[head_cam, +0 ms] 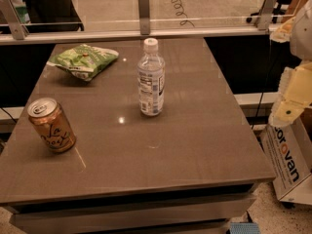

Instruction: Knock blue plastic bottle over

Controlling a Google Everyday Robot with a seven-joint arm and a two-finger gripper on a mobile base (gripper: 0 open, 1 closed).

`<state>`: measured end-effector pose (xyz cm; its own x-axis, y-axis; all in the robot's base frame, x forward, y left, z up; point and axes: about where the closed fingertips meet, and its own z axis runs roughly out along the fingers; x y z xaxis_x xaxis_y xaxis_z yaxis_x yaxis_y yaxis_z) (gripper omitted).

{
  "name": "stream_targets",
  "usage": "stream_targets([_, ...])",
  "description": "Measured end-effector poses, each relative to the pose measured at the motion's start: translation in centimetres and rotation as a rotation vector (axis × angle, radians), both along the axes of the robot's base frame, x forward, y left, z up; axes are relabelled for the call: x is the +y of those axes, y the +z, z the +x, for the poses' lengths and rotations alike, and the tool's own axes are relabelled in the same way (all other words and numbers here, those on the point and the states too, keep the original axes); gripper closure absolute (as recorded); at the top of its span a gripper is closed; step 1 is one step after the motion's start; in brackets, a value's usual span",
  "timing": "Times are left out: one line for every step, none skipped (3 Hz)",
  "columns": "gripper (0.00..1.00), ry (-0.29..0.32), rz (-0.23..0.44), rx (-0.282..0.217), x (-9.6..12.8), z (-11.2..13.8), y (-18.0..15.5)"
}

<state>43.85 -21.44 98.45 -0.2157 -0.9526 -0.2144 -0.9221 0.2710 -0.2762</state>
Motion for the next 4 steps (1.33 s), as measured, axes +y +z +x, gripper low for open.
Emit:
stream_targets([0.0, 0.0, 0.0, 0.0, 0.0, 0.0, 0.0])
stream_targets([0.0, 0.006, 0.074, -0.016, 1.0, 0.4, -0.5])
stream_targets([0.0, 0.056, 0.199, -0.044, 4.8, 0.9, -1.5])
stream_targets([0.0, 0.125, 0.326, -0.063, 9.6, 1.6, -3.3])
